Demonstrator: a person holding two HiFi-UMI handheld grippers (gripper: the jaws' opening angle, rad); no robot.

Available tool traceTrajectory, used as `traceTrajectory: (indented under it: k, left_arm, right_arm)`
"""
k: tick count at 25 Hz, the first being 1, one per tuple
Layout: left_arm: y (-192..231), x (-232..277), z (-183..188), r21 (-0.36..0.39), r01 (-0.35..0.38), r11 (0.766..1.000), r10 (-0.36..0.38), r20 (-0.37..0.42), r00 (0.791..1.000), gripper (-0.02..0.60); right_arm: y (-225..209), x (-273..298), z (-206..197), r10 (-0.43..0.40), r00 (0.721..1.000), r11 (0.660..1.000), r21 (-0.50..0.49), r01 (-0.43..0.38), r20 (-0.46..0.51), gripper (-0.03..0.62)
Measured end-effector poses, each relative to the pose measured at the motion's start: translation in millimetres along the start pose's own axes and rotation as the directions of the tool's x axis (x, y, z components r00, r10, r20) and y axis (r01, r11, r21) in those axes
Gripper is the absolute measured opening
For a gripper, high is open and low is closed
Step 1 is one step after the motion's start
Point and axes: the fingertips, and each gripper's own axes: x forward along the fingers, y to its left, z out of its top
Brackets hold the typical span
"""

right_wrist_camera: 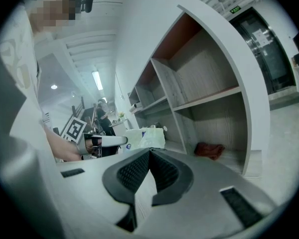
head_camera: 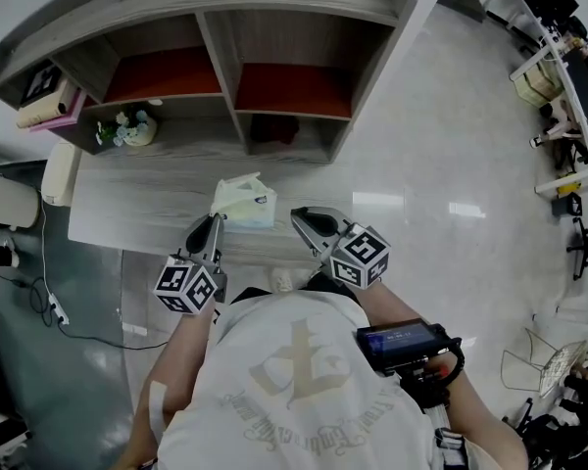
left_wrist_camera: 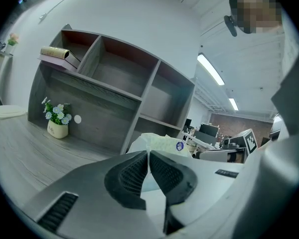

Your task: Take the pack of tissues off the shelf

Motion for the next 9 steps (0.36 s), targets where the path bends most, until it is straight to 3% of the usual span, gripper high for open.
traceTrajectory:
  k: [9]
  left_arm:
    - [-7.7, 2.0, -10.0, -0.014, 0.026, 1.0, -0.026, -0.022, 0.999, 0.026]
  right_arm:
    - [-0.2, -3.1, -3.5, -0.016, 1.0, 1.0, 0.011, 0.016, -0.002, 0.003]
